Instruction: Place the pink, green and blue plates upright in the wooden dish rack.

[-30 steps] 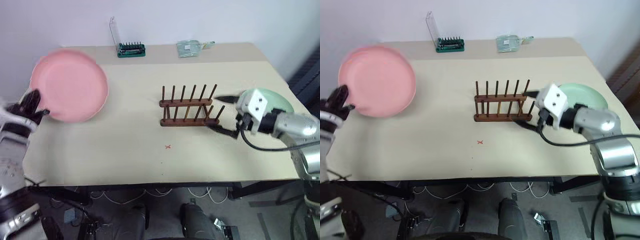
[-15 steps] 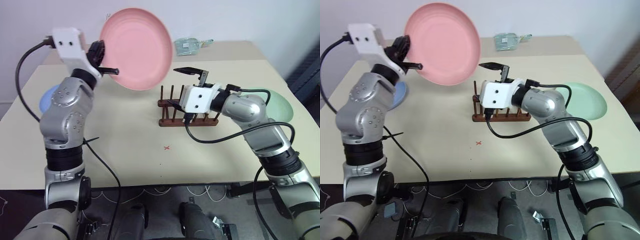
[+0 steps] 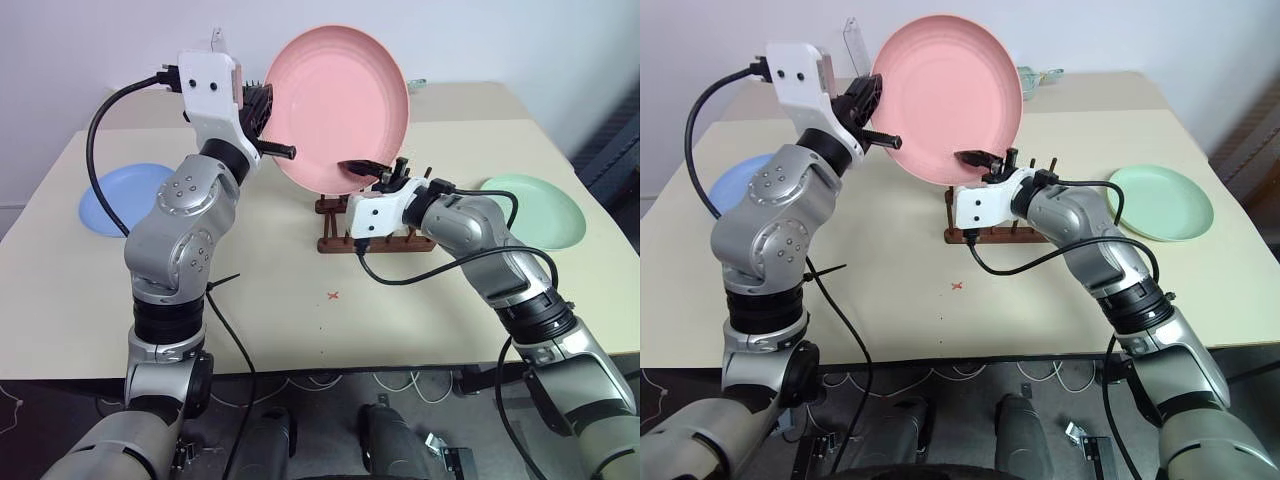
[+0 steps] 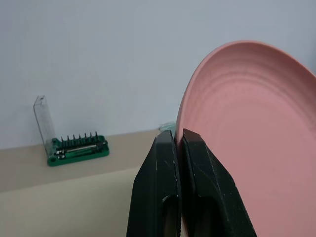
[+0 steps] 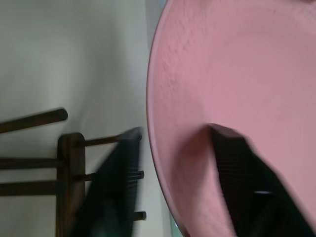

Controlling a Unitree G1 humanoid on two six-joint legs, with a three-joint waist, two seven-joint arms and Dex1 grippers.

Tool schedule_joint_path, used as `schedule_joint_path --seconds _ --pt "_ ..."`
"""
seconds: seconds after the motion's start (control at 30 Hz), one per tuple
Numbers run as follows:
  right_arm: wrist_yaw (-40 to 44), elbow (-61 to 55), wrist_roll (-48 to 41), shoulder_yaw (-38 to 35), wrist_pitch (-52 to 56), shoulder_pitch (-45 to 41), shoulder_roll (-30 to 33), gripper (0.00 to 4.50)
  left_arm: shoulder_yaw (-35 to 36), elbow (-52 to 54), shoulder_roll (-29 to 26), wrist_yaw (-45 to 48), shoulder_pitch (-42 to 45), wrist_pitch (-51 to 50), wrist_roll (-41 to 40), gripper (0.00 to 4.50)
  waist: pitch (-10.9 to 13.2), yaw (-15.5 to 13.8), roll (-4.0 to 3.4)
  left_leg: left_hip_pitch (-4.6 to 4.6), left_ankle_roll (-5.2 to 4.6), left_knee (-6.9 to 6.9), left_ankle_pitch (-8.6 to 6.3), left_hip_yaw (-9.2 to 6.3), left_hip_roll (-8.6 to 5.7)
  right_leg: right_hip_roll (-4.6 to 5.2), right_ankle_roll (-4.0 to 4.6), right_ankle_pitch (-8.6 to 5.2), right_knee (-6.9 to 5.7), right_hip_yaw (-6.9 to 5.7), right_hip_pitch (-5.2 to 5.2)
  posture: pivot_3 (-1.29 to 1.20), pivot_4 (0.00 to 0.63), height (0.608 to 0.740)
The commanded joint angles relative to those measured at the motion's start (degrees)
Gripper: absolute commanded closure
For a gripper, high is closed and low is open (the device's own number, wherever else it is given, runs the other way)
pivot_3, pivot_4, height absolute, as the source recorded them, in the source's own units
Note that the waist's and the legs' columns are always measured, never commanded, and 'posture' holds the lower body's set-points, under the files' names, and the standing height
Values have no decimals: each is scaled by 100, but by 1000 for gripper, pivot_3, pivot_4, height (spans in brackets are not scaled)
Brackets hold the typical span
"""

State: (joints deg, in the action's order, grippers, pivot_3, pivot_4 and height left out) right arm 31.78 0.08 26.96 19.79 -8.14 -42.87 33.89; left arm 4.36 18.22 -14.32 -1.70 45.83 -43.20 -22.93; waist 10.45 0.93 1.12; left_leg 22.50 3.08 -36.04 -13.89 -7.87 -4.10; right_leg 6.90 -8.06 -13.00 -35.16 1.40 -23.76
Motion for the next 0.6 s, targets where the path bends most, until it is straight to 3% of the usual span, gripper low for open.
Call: schedule_joint_path --seconds 0.03,0.2,0.23,0.27,0.33,0.5,0.6 --pt "-130 -60 92 -144 -190 -144 -14 4331 167 204 39 15 192 16 7 4500 0 3 0 0 0 0 0 0 0 0 0 0 0 0 0 0 150 740" --pt "-188 -40 202 -220 -318 -130 -7 4465 330 150 88 26 220 127 8 4500 0 -10 0 0 2 -2 1 0 0 -1 0 0 1 0 2 0 150 740" --pt "-205 -33 196 -280 -325 -111 37 4500 519 74 136 -23 265 257 -47 3866 0 -11 0 0 2 -2 1 -1 0 -1 0 0 1 0 2 0 150 740" --pt "-214 -26 189 -323 -331 -97 66 4500 652 22 175 -54 297 345 -81 3636 1 -12 1 0 2 -2 1 -1 0 -1 0 0 1 0 2 0 150 740" --pt "-248 -2 167 -422 -346 -69 143 4500 915 -58 265 -64 390 553 -196 2661 1 -16 2 0 3 -3 2 -1 -1 -1 0 0 1 0 3 0 150 740" --pt "-254 47 -90 -848 -422 115 454 4500 1122 -360 -102 -8 458 804 33 170 1 -16 1 -1 3 -1 2 -1 0 -1 0 0 2 0 4 0 150 740" --pt "169 -243 -1418 -1882 133 519 607 4500 1127 -619 -840 956 -28 1010 5 67 1 -4 0 -2 3 0 2 -1 0 -1 0 0 3 0 5 0 150 740"
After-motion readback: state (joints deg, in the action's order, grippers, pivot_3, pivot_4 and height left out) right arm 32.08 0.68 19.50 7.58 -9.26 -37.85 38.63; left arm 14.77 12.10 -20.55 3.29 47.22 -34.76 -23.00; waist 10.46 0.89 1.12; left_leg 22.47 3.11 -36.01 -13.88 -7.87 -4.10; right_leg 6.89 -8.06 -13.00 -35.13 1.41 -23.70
